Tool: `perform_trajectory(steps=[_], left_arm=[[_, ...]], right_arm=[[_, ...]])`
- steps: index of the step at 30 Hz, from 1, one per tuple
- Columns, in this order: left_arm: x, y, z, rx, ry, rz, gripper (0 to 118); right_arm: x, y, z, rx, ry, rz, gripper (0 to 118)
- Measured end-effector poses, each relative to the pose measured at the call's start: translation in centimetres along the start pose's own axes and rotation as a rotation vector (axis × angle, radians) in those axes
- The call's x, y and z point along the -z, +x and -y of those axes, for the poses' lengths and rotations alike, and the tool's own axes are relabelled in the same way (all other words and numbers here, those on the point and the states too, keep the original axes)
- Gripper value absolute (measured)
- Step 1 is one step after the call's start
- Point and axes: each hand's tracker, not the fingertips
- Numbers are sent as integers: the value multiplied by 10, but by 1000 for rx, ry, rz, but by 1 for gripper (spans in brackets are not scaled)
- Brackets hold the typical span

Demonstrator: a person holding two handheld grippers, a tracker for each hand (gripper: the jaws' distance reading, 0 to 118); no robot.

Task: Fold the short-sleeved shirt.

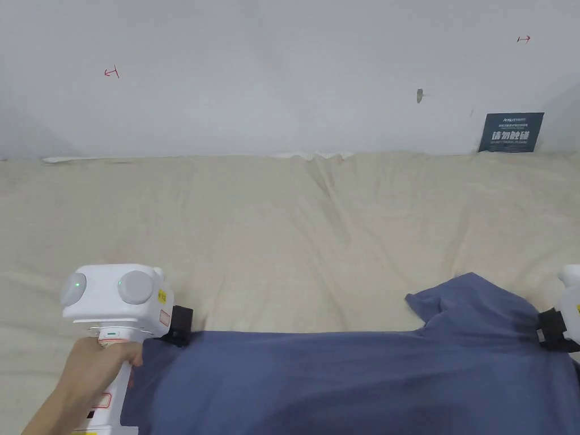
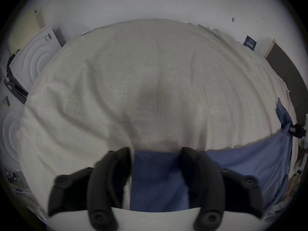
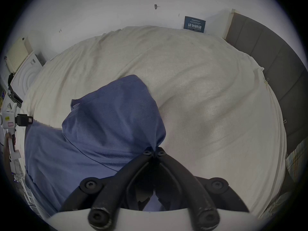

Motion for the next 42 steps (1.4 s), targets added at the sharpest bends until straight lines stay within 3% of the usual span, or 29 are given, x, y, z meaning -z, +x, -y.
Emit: perform_trajectory(steps=[2, 3, 4, 7, 16, 26, 33, 40, 42], left_arm=[[-8, 4, -3, 28, 18, -66, 34], [-11, 6, -3, 37, 30, -79, 6], [-13, 1, -3, 27, 9, -25, 2], [-25, -9, -3, -1, 21, 13, 2], [-120, -8, 21, 45, 179, 39, 2], [-202, -36, 146, 38, 278, 84, 2], [-178, -53, 244, -10, 182, 113, 2], [-153, -57, 276, -19, 97, 130, 2], [-152, -57, 272, -3, 94, 126, 2]], right_arm=[[-1, 0, 0, 3, 3, 0, 0], [-2, -1, 0, 2, 4, 2, 0], [-7, -1, -1, 9, 7, 1, 0], [-24, -1, 0, 35, 39, -69, 0], [-106, -4, 22, -32, 162, -39, 0], [-186, -1, 151, -41, 218, -73, 0], [-165, -7, 244, -78, 60, -56, 0], [-135, -7, 268, -46, 3, -44, 0], [-134, -3, 268, -26, -6, -64, 12]])
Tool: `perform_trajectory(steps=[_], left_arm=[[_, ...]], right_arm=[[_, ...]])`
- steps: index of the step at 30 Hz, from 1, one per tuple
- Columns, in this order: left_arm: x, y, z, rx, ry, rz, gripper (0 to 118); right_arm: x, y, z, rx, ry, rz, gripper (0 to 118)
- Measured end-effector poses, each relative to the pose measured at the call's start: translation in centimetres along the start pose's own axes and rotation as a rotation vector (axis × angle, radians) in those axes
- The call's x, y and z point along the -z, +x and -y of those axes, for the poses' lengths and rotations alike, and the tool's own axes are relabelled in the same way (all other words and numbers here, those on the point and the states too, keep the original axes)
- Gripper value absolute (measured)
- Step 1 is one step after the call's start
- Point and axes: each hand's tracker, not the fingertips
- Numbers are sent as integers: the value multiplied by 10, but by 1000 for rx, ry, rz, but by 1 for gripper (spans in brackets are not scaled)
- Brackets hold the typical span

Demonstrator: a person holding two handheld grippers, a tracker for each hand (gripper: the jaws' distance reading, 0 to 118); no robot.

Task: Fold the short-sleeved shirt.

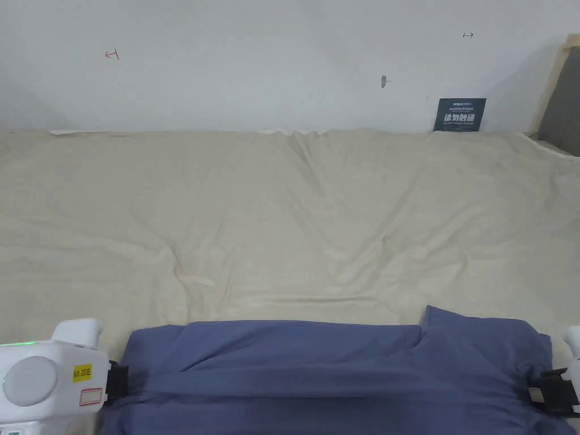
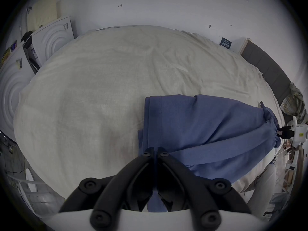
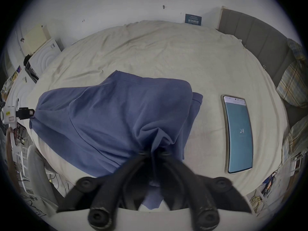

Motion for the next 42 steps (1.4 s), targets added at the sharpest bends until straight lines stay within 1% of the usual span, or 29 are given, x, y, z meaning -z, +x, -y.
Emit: perform_trajectory(steps=[1, 2, 3, 4, 5, 6, 8, 9, 11, 14, 15, 16, 17, 19, 20, 21, 22, 23, 25, 26, 28, 30, 35, 37, 38, 39, 40, 41, 42], left_arm=[[3, -4, -2, 1, 4, -4, 3], [4, -5, -4, 10, 1, -7, 10], [4, -5, -6, 22, -10, -6, 28], [3, -5, -7, 34, -3, -22, 60], [3, -4, -6, 59, -1, -19, 103], [1, -5, -6, 64, -3, -12, 118], [-11, -11, -8, 38, 16, 54, 118], [-19, -12, -6, 2, 32, 99, 118], [-30, -16, -10, -39, 70, 139, 118], [-49, -4, -14, -25, 105, 134, 118], [-55, -2, -16, -21, 115, 127, 118], [-59, 0, -18, -11, 125, 136, 116], [-63, 4, -18, -8, 142, 154, 107], [-71, 4, -19, -24, 168, 196, 89], [-73, 3, -18, -38, 177, 219, 80], [-73, 4, -16, -50, 182, 228, 47], [-72, 3, -15, -50, 185, 235, 14], [-70, 0, -13, -73, 190, 221, 1], [-67, -2, -10, -70, 154, 217, 0], [-67, -4, -8, -72, 169, 210, 0], [-64, -11, -4, -68, 157, 219, 0], [-58, -24, -3, -88, 140, 235, 0], [-52, -54, -1, -209, 151, 264, 0], [-51, -65, -4, -234, 169, 304, 0], [-47, -69, -6, -252, 138, 343, 0], [-44, -72, -7, -267, 128, 367, 7], [-40, -76, -8, -259, 109, 389, 33], [-31, -77, -9, -260, 107, 387, 84], [-21, -80, -11, -263, 95, 392, 110]], right_arm=[[-1, 0, -1, 14, 1, 3, 30], [-4, 0, -1, 17, 5, 6, 57], [-6, 1, -1, 17, 14, 6, 72], [-11, 1, 0, 12, 31, 18, 81], [-16, 1, 0, 10, 43, 26, 82], [-23, 2, -2, 10, 59, 34, 82], [-37, -2, -3, 22, 97, 57, 82], [-47, -5, -5, 32, 129, 46, 82], [-63, -14, -12, -6, 206, -24, 82], [-78, -35, -22, -51, 279, -7, 82], [-81, -43, -26, -56, 290, -27, 80], [-82, -48, -27, -66, 309, -57, 73], [-83, -58, -30, -58, 324, -102, 50], [-82, -75, -35, -76, 331, -160, 32], [-77, -83, -34, -75, 339, -145, 21], [-73, -92, -34, -82, 350, -135, 0], [-69, -98, -36, -80, 354, -144, 0], [-64, -102, -42, -92, 308, -197, 0], [-52, -119, -39, -77, 305, -238, 0], [-47, -127, -40, -103, 280, -270, 0], [-37, -146, -37, -137, 268, -257, 0], [-29, -161, -39, -181, 229, -275, 0], [-13, -185, -42, -193, 208, -293, 0], [-8, -194, -43, -197, 197, -301, 0], [-5, -198, -44, -197, 192, -302, 0], [-3, -201, -45, -200, 182, -303, 0], [-1, -205, -46, -201, 177, -300, 0], [1, -208, -45, -205, 170, -299, 0], [3, -212, -46, -212, 163, -300, 0]])
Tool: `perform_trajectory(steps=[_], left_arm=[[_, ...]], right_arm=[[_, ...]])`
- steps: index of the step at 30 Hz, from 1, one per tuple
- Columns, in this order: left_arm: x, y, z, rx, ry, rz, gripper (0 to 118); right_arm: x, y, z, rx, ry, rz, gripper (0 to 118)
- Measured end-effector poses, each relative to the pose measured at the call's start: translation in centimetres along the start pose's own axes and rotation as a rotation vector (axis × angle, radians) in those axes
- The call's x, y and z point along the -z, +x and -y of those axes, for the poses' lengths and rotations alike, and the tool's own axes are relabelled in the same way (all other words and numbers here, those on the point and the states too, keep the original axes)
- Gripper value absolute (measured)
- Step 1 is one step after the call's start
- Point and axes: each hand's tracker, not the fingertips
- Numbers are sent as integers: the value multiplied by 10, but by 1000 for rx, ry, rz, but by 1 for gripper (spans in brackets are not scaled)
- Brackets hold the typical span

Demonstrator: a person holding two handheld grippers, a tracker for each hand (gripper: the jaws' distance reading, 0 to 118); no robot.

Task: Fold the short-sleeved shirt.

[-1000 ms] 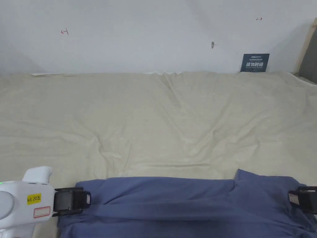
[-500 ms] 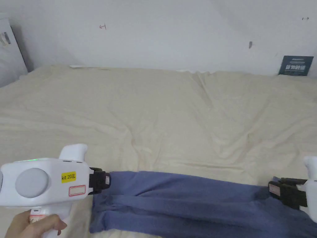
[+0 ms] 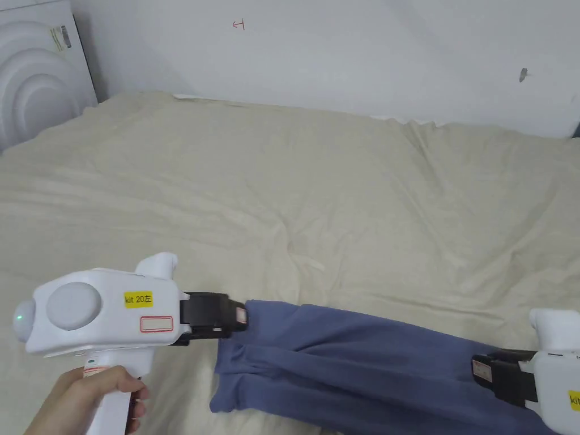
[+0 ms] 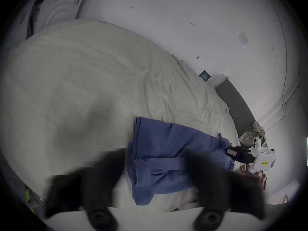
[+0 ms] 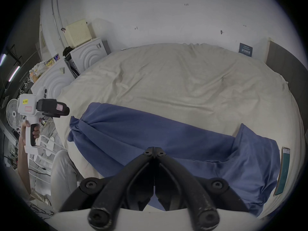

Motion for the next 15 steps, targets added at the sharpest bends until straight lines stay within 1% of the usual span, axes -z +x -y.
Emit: perform_trajectory(steps=[1, 2, 4, 5, 7, 9, 13, 15], left_arm=[[8, -3, 0, -10, -30, 4, 114], [15, -6, 1, -17, -37, 11, 114], [27, -8, 1, -57, -61, 79, 114], [34, -10, 1, -88, -78, 90, 114], [44, -21, -3, -106, -93, 92, 114], [53, -25, -5, -120, -101, 110, 114], [75, -31, -6, -184, -149, 216, 113], [81, -32, -7, -197, -139, 228, 113]], right_arm=[[2, -3, 0, -3, -7, -1, 0], [4, -4, 1, -7, -15, -4, 0], [9, -8, 1, -19, -31, -2, 0], [11, -10, 0, -26, -40, 0, 0], [14, -12, 0, -35, -49, 4, 0], [18, -13, -2, -34, -58, 6, 0], [25, -10, -3, -27, -74, 8, 0], [28, -8, -3, -25, -82, 9, 0]])
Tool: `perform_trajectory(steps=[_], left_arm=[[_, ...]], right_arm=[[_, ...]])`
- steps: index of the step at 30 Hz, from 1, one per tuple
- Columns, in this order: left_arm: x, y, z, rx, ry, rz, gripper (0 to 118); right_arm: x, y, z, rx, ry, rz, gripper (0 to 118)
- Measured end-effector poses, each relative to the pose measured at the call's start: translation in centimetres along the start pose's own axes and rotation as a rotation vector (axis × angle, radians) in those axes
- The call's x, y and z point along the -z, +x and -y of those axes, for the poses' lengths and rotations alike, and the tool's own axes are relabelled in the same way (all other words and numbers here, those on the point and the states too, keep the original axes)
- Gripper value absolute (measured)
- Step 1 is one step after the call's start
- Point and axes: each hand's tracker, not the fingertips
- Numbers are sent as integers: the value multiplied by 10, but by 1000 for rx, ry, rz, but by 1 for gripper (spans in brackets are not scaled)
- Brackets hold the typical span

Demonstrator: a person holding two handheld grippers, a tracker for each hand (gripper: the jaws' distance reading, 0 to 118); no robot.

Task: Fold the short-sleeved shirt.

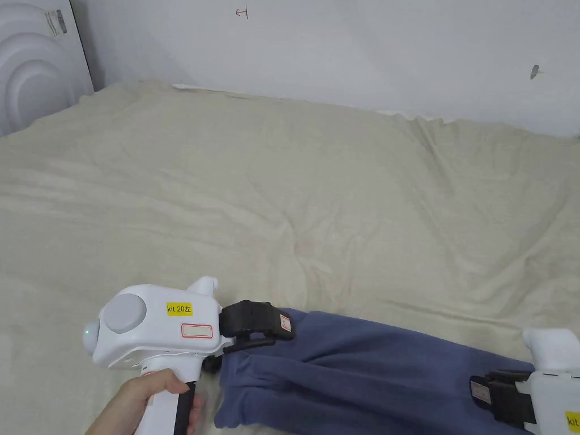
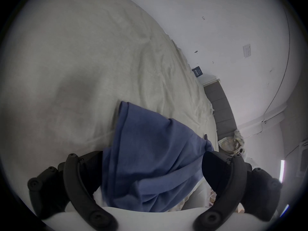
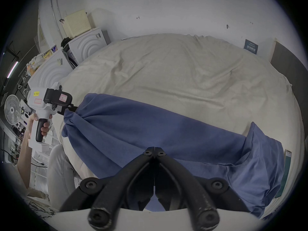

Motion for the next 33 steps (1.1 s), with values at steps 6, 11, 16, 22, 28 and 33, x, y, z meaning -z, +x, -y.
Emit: perform_trajectory(steps=[6, 11, 16, 22, 28, 33], left_arm=[[12, -2, -7, -20, 9, -127, 5], [6, -15, -10, -50, -17, -32, 5], [-6, 7, -7, -8, 14, -82, 5], [-31, 59, -5, 74, 70, -64, 5], [-18, 150, 10, 192, 68, -85, 5], [36, 218, 29, 304, -2, -98, 5]], right_arm=[[5, 2, 2, -1, -17, -8, 0], [1, 11, 4, 4, -21, -1, 0], [-6, 25, 8, 22, -17, 19, 0], [-21, 46, 18, 59, 8, 32, 0], [-43, 71, 32, 95, 51, 38, 0], [-68, 98, 43, 113, 90, 65, 0]])
